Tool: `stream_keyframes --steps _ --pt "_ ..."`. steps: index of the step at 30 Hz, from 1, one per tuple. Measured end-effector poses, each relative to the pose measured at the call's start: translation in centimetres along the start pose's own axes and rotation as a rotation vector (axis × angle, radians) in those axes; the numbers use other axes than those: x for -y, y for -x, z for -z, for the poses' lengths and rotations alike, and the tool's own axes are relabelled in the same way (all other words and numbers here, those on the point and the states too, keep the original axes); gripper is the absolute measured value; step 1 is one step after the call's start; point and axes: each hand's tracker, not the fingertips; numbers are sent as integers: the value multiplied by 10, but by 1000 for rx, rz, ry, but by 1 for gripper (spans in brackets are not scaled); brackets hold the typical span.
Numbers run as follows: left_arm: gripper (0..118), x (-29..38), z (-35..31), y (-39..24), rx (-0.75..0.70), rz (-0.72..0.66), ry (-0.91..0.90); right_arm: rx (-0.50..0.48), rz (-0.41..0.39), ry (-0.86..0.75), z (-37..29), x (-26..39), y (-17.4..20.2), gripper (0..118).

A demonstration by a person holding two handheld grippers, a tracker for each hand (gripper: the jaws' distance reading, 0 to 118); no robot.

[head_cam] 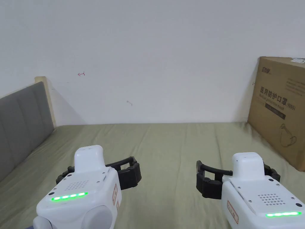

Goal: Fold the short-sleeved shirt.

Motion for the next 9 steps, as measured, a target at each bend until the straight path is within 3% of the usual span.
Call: stream_keyframes --steps 9 --pt "118 5 1 -9 -9 41 4 10 -7 6 2 6 -4 115"
